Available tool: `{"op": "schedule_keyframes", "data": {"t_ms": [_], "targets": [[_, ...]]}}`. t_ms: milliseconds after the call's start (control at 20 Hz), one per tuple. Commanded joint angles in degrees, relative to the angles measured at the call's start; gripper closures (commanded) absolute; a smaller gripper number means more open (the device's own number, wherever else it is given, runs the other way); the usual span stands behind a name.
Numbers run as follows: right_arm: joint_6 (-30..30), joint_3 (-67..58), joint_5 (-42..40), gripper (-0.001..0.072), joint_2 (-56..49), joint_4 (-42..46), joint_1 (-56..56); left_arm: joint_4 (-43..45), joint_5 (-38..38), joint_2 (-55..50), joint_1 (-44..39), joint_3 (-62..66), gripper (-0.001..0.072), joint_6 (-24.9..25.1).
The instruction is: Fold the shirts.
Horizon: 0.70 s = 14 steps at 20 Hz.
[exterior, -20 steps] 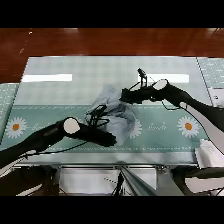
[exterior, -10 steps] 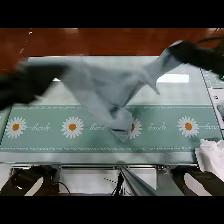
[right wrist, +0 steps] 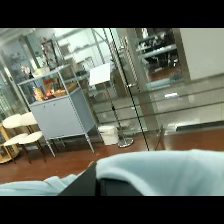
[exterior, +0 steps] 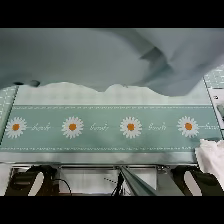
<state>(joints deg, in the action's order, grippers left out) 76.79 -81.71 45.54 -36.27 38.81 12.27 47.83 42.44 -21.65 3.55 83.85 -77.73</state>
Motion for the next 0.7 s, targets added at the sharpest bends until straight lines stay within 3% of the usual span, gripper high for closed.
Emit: {"op": "schedule_keyframes", "data": {"t_ms": [0,200,350,500,650], "targets": [[6.0,-5.9,8.8,0.0688,1.5,2.9,0.5,0.2,1.8,0.3,1.1,7.0,0.0685,0.5],[12.0,-6.8,22.2,0.0688,1.5,4.8,0.5,0.6,10.2,0.2,1.1,9.9,0.0686,-0.8],[16.2,-6.8,35.4,0.0687,1.5,15.5,0.5,9.2,23.3,-0.6,1.1,9.9,0.0686,-9.5],[15.8,-5.8,52.3,0.0688,-0.1,26.9,0.5,14.1,37.5,-2.8,1.2,7.7,0.0686,-14.7],[12.4,1.1,56.9,0.0688,-1.4,32.3,0.4,13.9,42.2,-3.9,1.2,-1.6,0.0686,-14.7]]}}
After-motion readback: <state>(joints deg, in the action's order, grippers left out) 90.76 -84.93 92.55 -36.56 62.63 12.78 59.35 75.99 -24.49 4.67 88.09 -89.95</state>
